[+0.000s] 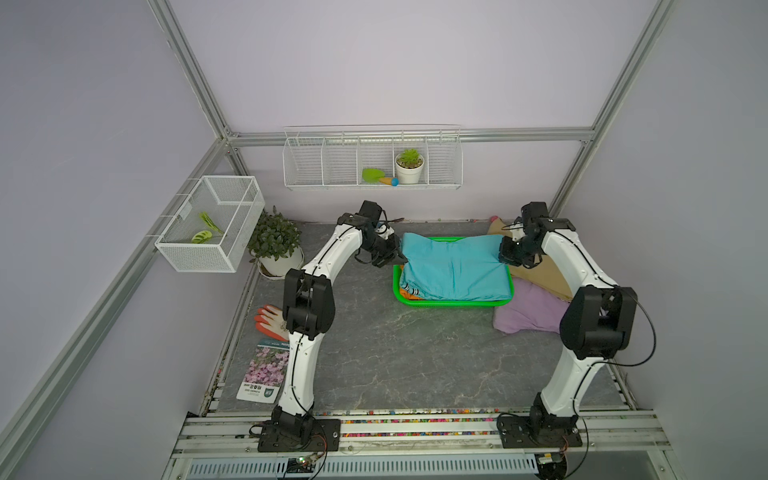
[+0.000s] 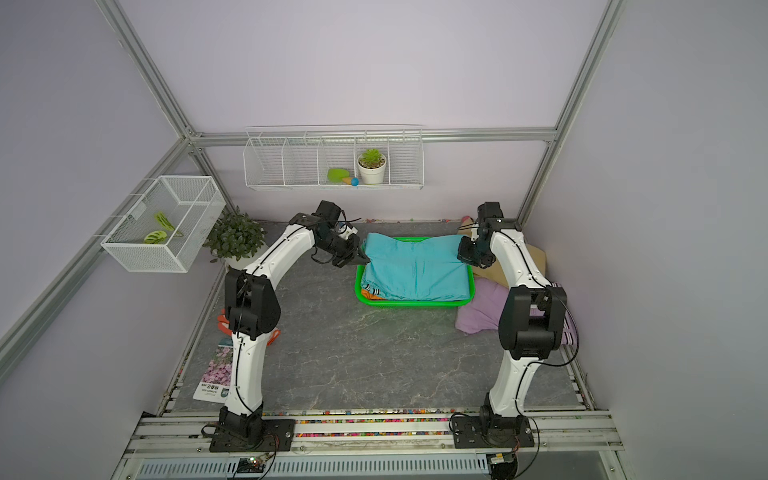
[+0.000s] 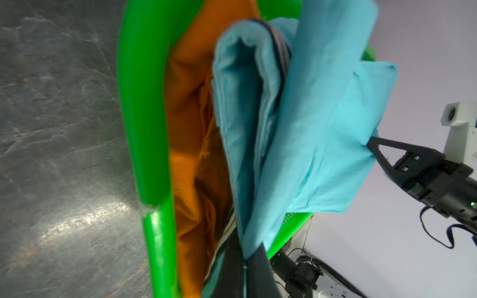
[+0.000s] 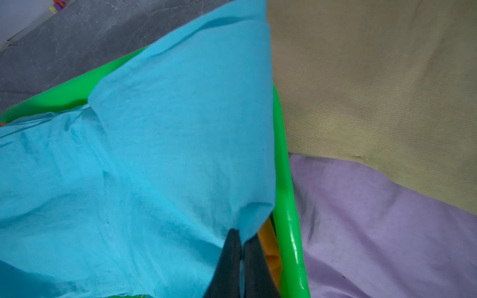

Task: Put the folded long pants in the basket
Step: Place the long pant in the basket.

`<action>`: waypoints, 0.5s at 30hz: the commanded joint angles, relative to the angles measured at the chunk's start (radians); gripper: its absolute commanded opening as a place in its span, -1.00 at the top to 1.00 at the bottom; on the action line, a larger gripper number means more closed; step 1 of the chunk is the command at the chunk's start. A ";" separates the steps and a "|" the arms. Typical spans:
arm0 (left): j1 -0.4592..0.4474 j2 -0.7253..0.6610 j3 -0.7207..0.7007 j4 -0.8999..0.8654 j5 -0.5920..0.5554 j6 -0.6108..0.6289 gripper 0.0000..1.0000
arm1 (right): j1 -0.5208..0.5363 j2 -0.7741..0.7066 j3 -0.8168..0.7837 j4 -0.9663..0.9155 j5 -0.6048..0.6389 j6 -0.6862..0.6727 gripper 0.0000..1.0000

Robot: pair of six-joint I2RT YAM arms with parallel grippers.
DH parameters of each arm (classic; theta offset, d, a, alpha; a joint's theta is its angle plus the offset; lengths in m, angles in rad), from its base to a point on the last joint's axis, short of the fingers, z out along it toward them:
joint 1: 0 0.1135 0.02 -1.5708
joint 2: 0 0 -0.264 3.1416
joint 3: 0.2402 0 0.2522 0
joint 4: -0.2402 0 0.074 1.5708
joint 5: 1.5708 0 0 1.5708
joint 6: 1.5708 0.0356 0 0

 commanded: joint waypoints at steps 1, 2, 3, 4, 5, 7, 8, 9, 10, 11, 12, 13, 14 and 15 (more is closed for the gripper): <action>0.010 0.041 0.022 -0.028 -0.045 0.033 1.00 | -0.016 0.032 -0.027 0.008 0.039 -0.011 1.00; 0.010 0.044 0.020 -0.030 -0.051 0.036 1.00 | -0.015 0.038 -0.028 0.008 0.045 -0.014 1.00; 0.012 0.046 0.020 -0.031 -0.054 0.037 1.00 | -0.016 0.042 -0.028 0.008 0.054 -0.015 1.00; 0.014 0.048 0.020 -0.031 -0.054 0.037 1.00 | -0.016 0.043 -0.031 0.011 0.058 -0.015 1.00; 0.015 0.047 0.021 -0.031 -0.055 0.037 1.00 | -0.017 0.040 -0.037 0.016 0.058 -0.017 1.00; 0.019 0.043 0.024 -0.028 -0.045 0.037 1.00 | -0.016 0.033 -0.042 0.024 0.059 -0.018 0.94; 0.021 0.039 0.026 -0.029 -0.041 0.037 1.00 | -0.015 0.030 -0.041 0.025 0.059 -0.018 0.80; 0.022 0.036 0.029 -0.031 -0.041 0.035 0.94 | -0.015 0.020 -0.041 0.028 0.053 -0.020 0.68; 0.024 0.028 0.032 -0.036 -0.041 0.037 0.85 | -0.016 0.008 -0.043 0.036 0.047 -0.021 0.56; 0.025 0.019 0.037 -0.039 -0.042 0.038 0.71 | -0.015 -0.007 -0.047 0.045 0.044 -0.022 0.40; 0.025 0.006 0.042 -0.042 -0.043 0.040 0.56 | -0.015 -0.023 -0.052 0.054 0.047 -0.020 0.28; 0.025 -0.011 0.046 -0.042 -0.047 0.040 0.41 | -0.016 -0.041 -0.059 0.063 0.057 -0.019 0.13; 0.025 -0.030 0.049 -0.041 -0.052 0.040 0.27 | -0.015 -0.054 -0.063 0.069 0.074 -0.018 0.01; 0.027 -0.047 0.051 -0.040 -0.056 0.039 0.17 | -0.016 -0.063 -0.066 0.073 0.089 -0.022 -0.07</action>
